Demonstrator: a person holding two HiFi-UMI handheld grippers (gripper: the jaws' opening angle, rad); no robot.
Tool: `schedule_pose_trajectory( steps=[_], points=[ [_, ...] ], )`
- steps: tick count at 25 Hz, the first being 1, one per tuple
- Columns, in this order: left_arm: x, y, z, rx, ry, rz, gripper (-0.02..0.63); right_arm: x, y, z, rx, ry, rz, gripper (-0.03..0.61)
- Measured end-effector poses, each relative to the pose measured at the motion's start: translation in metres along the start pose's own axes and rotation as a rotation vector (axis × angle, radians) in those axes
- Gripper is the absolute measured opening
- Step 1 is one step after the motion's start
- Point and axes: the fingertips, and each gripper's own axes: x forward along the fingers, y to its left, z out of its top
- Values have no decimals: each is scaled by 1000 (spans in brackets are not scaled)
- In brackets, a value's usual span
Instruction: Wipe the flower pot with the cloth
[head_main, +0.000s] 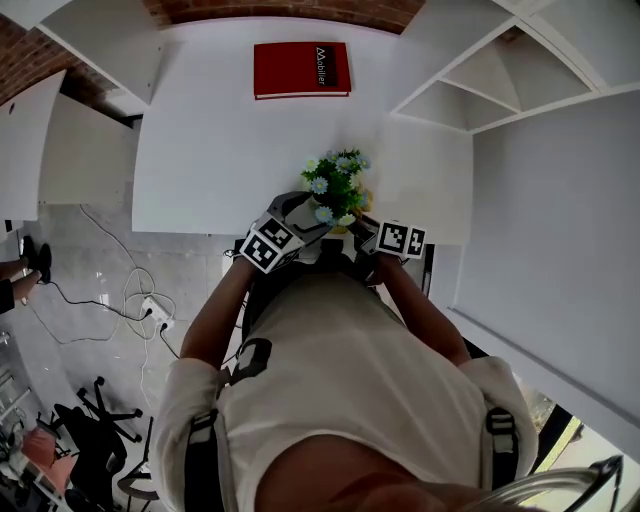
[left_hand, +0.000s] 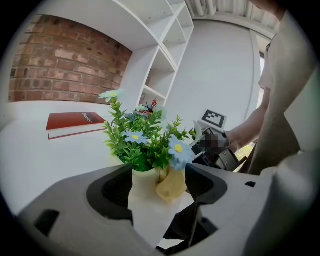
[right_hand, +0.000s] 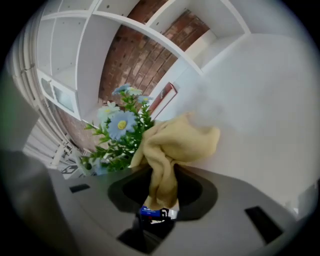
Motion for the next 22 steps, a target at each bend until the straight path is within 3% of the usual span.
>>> schedule_pose_trajectory(
  steps=[5, 10, 14, 22],
  points=[
    [-7, -8, -7, 22, -3, -83, 318, 9, -24, -24, 105, -37, -112, 129],
    [-16, 6, -21, 28, 23, -102, 318, 8, -18, -28, 111, -94, -135, 129],
    [-8, 9, -22, 60, 51, -127, 318, 0, -4, -27, 104, -127, -109, 129],
    [17, -11, -26, 81, 104, -85, 318, -28, 23, 1, 33, -192, 31, 129]
  ],
)
